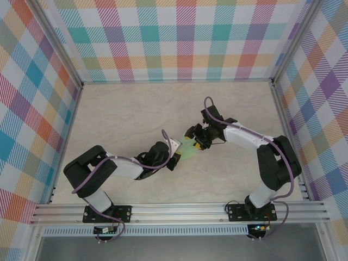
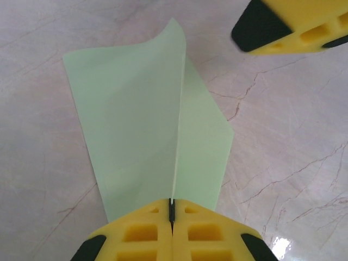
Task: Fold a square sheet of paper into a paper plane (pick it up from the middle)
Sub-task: Fourth fold the wing at the center of the table.
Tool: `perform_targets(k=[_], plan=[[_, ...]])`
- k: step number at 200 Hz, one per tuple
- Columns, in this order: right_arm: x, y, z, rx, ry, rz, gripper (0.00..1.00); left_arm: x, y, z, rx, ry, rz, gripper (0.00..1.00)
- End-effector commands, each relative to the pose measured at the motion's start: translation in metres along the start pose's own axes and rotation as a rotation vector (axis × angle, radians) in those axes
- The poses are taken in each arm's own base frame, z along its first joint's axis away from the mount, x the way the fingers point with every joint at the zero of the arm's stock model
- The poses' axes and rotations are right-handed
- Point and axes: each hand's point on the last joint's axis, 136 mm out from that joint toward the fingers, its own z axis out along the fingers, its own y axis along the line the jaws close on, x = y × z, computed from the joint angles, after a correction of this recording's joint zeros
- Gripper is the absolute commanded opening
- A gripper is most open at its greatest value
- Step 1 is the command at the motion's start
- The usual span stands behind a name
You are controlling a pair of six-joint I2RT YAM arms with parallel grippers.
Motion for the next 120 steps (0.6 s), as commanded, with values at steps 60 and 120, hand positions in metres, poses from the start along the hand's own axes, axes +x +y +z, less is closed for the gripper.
perform_targets(k=[60,120], plan=[[0.016,-0.001,0.009,-0.158,0.025,-0.233,0.55,-0.003,0.0,-0.002,0.033,-0.015,-0.462,0.0],[0.014,-0.007,0.028,-0.149,0.068,-0.24,0.52,-0.006,0.011,-0.008,0.031,-0.055,-0.67,0.0]])
